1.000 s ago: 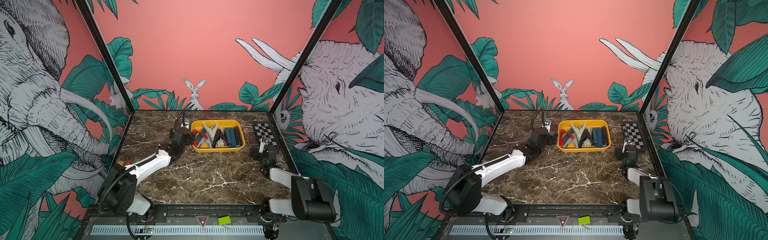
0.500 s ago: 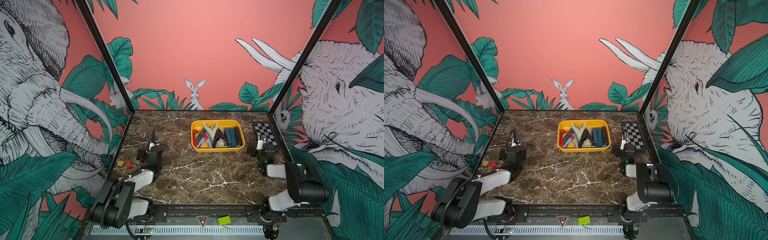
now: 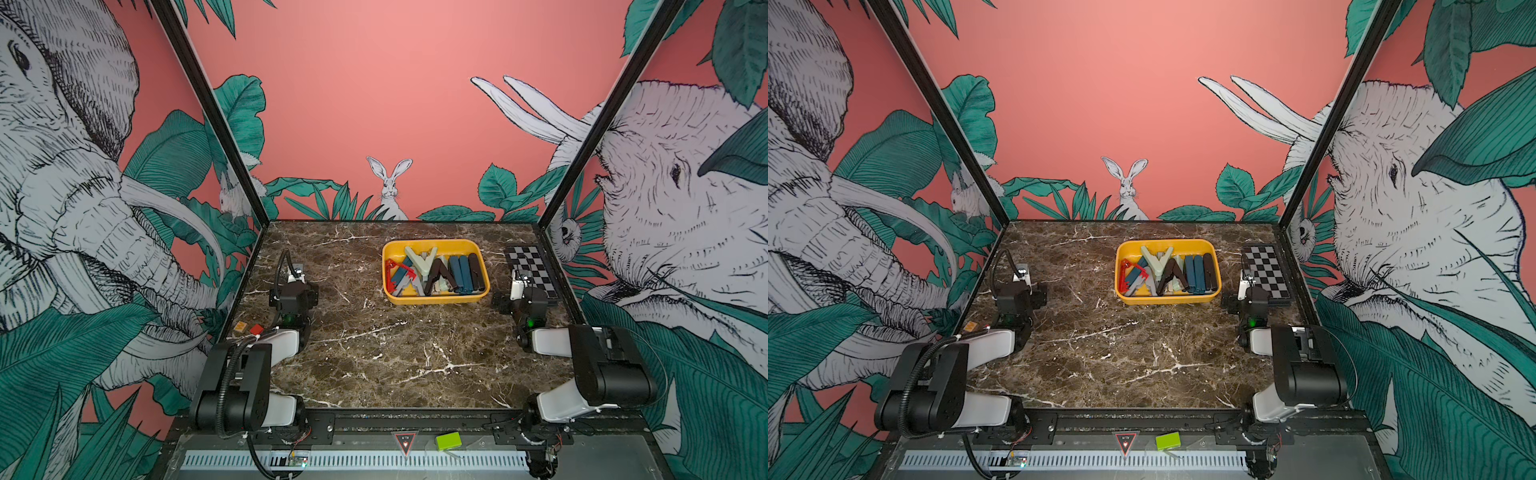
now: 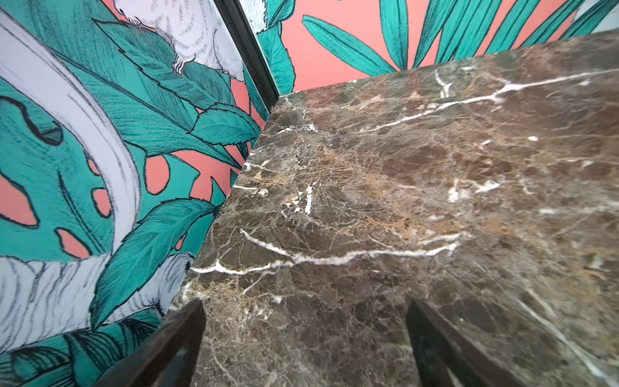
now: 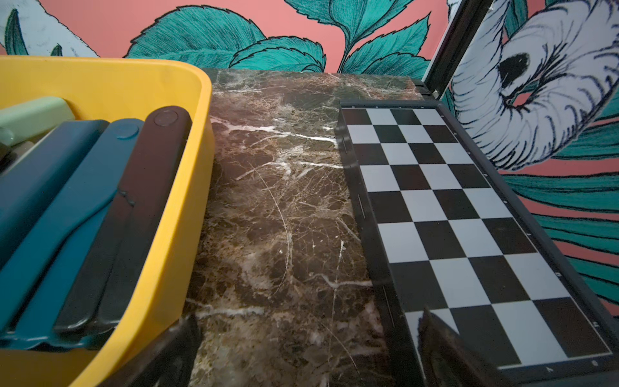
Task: Put the pruning pliers into the storage box
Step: Reset both arms
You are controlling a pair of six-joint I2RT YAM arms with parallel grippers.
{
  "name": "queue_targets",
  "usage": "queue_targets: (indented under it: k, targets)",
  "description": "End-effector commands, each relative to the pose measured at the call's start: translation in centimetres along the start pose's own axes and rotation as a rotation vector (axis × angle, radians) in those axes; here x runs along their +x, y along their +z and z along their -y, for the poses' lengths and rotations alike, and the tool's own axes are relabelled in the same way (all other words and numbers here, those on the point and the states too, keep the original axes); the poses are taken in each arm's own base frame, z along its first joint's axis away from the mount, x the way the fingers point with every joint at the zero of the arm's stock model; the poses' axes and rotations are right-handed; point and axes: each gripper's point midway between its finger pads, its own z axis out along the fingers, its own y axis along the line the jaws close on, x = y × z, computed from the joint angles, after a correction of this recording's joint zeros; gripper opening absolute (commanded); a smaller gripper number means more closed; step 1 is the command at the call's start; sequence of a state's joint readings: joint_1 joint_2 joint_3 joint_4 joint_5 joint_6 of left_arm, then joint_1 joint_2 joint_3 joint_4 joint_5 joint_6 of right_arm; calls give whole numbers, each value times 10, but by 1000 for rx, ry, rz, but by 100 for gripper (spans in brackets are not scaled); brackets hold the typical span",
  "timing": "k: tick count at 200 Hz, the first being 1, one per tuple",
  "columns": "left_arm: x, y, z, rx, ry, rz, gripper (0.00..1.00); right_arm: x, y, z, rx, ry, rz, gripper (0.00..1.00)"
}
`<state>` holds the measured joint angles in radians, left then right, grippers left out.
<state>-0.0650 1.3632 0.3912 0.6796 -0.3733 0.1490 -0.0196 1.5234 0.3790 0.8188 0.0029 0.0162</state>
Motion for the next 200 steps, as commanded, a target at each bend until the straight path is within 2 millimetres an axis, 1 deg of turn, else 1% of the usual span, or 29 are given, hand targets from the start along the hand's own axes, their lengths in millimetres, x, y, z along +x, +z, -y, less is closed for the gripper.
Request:
queue_targets:
  k: [1,14,25,33,43,59,68,73,79,89,97,102,116,133,149,200]
  targets:
    - [-7,-8,13,100,-52,48,98,-17,2,-1,0,-8,49,98]
    - [-12,-8,19,129,-96,88,98,-17,2,-2,-1,-9,50,98]
    - [-16,-4,15,101,-131,111,99,-17,2,-2,0,-9,50,98]
    - [-12,3,13,81,-133,72,99,-16,2,-2,0,-8,49,98]
    - [-8,9,17,83,-125,44,99,-16,2,-2,0,-9,48,98]
    - [-3,13,30,141,-105,61,99,-16,2,-2,0,-9,48,98]
    - [5,14,34,153,-102,72,99,-16,2,-2,1,-10,48,98]
    - [-1,16,33,141,-106,115,99,-16,2,-2,2,-10,47,98]
    - [-4,17,33,144,-102,122,99,-16,3,-2,0,-10,47,98]
    - [4,18,39,175,-87,37,99,-16,2,-2,2,-9,48,98]
    - [2,19,43,194,-79,67,99,-16,2,-1,4,-9,48,98]
    - [-2,20,43,195,-75,90,99,-17,2,-1,4,-9,48,98]
    - [3,19,44,203,-72,44,99,-16,2,-2,4,-12,47,98]
    - [0,20,43,195,-68,78,99,-16,2,-2,5,-11,47,98]
    - [2,19,44,203,-69,50,99,-17,3,-2,4,-12,48,98]
    - [1,20,44,203,-70,59,99,-16,3,-2,6,-13,45,98]
